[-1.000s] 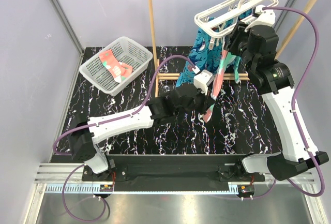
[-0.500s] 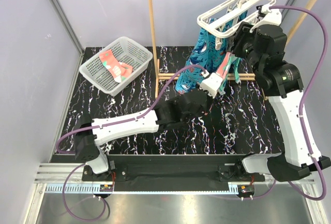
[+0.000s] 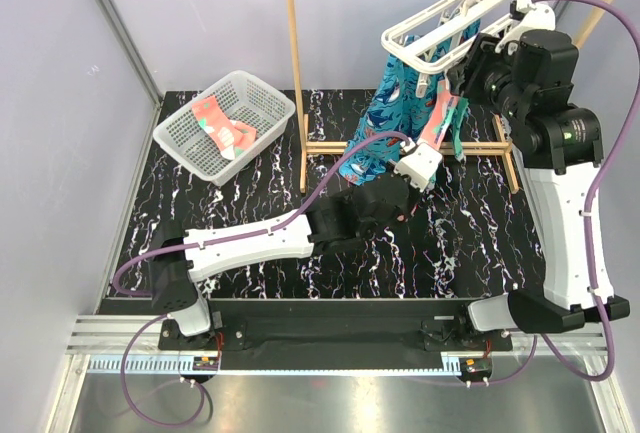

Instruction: Remove the socks clipped to the hanger

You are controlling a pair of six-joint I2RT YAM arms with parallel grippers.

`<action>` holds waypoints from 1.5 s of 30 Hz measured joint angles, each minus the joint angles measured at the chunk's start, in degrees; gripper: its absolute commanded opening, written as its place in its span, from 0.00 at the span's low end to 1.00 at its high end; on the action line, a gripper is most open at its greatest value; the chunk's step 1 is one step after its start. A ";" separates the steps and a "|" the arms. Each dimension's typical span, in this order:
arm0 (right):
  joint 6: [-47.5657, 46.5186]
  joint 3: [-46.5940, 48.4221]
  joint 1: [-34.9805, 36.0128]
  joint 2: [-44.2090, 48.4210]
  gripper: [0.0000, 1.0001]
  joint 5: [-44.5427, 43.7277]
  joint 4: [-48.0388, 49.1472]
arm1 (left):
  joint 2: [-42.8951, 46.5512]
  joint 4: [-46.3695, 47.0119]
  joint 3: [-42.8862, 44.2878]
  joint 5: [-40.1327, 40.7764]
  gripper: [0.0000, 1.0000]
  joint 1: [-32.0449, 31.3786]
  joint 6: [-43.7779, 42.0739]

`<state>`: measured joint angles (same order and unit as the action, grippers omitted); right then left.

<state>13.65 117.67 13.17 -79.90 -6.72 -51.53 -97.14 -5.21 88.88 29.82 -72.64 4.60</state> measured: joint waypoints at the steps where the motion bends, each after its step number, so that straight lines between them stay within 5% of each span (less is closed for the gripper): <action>1: -0.35 -0.44 -0.57 0.00 0.53 1.73 0.02 | -0.02 0.04 0.09 0.02 0.00 -0.02 -0.07; 15: -0.52 -5.29 -6.43 0.04 0.54 13.77 3.54 | -0.11 1.99 -0.55 0.00 0.00 -1.36 -2.25; 22: -0.35 -9.22 -6.47 0.33 0.59 15.04 6.93 | 0.24 4.09 -4.44 0.02 0.00 -2.34 -2.97; 45: 0.02 -17.03 -6.47 3.87 0.52 15.43 17.57 | 1.05 5.77 -5.46 0.04 0.00 -2.58 -3.30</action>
<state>13.67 100.64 6.70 -76.03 8.71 -33.95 -96.09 0.56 83.42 29.87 -75.22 1.30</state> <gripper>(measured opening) 0.524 0.042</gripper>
